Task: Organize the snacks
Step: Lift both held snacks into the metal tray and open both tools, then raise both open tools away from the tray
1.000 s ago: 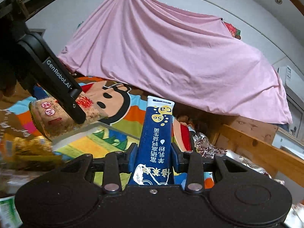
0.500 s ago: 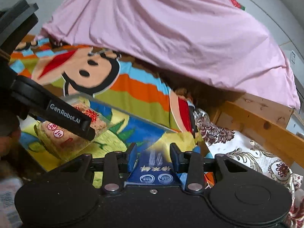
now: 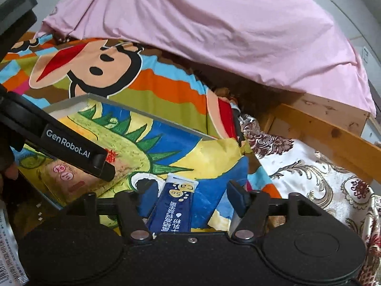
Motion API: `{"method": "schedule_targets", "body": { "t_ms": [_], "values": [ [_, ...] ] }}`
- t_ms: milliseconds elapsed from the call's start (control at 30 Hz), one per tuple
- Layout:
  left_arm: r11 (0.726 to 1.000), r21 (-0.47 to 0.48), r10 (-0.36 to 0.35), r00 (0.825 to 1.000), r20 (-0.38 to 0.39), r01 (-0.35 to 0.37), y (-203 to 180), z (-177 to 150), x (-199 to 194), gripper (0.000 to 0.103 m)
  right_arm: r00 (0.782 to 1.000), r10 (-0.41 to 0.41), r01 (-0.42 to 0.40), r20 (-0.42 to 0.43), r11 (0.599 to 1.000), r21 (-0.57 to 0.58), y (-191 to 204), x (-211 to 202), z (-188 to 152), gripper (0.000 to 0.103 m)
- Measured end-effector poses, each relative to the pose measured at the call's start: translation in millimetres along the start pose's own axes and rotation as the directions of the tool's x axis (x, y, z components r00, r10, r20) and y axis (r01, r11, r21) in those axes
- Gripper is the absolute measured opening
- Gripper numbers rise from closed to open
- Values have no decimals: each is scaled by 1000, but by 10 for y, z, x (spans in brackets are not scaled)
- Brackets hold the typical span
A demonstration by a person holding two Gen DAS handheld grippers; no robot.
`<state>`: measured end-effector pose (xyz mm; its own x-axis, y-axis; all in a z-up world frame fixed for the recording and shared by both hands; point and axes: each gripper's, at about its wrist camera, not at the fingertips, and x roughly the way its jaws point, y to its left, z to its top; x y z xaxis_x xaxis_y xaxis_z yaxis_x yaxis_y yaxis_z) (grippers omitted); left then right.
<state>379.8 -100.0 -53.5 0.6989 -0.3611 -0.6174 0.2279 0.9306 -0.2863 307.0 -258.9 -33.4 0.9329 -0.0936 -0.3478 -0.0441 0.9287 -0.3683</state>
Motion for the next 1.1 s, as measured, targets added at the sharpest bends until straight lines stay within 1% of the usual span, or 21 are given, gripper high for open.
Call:
{"method": "schedule_targets", "body": {
  "t_ms": [67, 200, 300, 333, 500, 700, 800, 967, 1100],
  "values": [
    [1000, 2, 1, 1000, 9, -1, -6, 11, -54, 90, 1000, -8, 8, 10, 1000, 9, -27, -53, 15, 75],
    [1000, 11, 14, 999, 48, -14, -17, 36, -249, 100, 999, -23, 21, 38, 999, 46, -119, -202, 61, 90],
    [999, 19, 24, 996, 83, -26, -31, 50, -430, 102, 997, -30, 24, 74, 997, 74, -181, -354, 99, 101],
    [999, 18, 27, 995, 95, -29, -27, 51, -499, 102, 995, -32, 25, 89, 996, 85, -196, -413, 112, 102],
    [998, 7, 56, 989, 139, -57, 20, 40, -843, 102, 988, -40, 21, 148, 992, 123, -256, -699, 179, 102],
    [994, 8, 100, 970, 219, -105, 88, -63, -1347, 102, 978, -21, -14, 209, 986, 163, -308, -1088, 223, 102],
    [991, 7, 130, 961, 243, -136, 107, -147, -1581, 102, 973, -2, -38, 230, 984, 172, -309, -1273, 236, 102],
    [986, -4, 160, 947, 277, -165, 124, -361, -1945, 102, 963, 39, -82, 268, 985, 152, -273, -1605, 250, 102],
    [981, -8, 190, 941, 280, -195, 132, -586, -2175, 102, 958, 66, -115, 278, 980, 164, -266, -1855, 226, 102]
  ]
}}
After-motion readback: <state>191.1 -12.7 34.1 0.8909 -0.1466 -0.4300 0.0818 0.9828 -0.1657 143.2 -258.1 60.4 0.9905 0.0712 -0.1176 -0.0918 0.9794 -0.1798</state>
